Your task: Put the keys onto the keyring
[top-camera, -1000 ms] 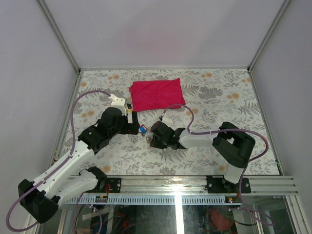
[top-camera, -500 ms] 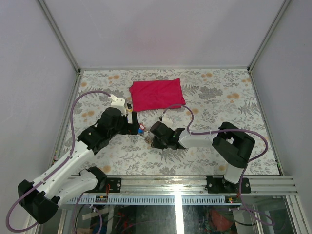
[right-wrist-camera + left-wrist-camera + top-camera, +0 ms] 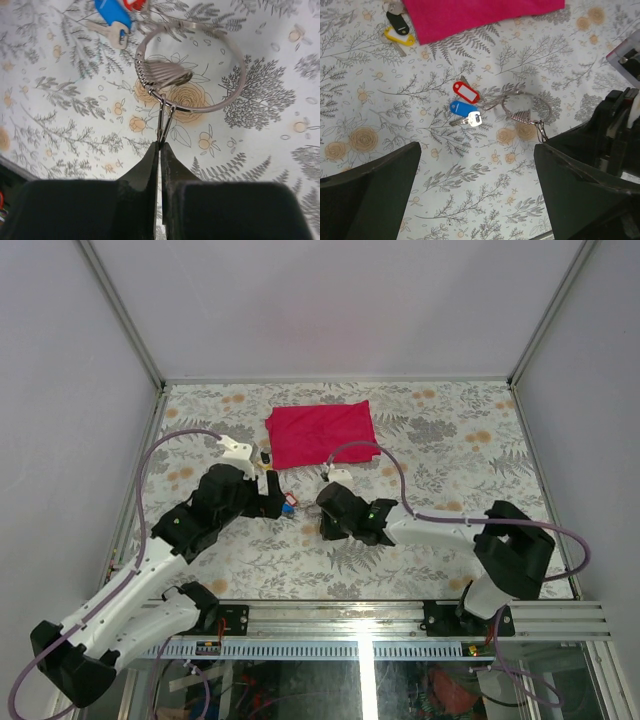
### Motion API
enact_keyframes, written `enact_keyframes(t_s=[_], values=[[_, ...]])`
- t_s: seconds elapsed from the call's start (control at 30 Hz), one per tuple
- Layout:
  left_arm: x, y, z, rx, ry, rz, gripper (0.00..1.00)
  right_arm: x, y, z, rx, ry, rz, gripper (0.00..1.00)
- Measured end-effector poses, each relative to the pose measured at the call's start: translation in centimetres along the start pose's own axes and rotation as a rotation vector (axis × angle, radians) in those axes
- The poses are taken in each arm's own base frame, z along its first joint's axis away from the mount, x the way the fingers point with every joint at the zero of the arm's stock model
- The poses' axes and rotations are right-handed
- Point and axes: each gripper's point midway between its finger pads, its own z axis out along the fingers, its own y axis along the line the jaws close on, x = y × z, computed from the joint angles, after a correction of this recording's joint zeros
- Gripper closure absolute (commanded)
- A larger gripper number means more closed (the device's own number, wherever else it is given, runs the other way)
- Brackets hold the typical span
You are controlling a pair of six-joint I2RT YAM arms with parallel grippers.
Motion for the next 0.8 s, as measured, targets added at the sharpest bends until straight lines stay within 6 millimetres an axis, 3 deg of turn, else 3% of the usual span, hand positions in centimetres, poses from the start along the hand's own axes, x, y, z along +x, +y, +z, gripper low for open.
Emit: enact_keyframes(t_s=[0.4,0.7,0.8], values=[[-2.5,-2.5,-3.1,0.193,-0.195,0.018,0.0,-2.0,0.5,-7.3,-0.12,0.025,-0.472,1.0],[-4.3,-6.5,-6.5,0.482,-0.43,0.086,0.02,-4.7,3.2,-14.5,-0.274,-0.012,-0.683,1.0],[-5.1,-8.2,-7.7,0.582,-0.476,0.126,0.05,-5.2,3.5,-15.9,-0.293,-0.02,-0.721,1.0]])
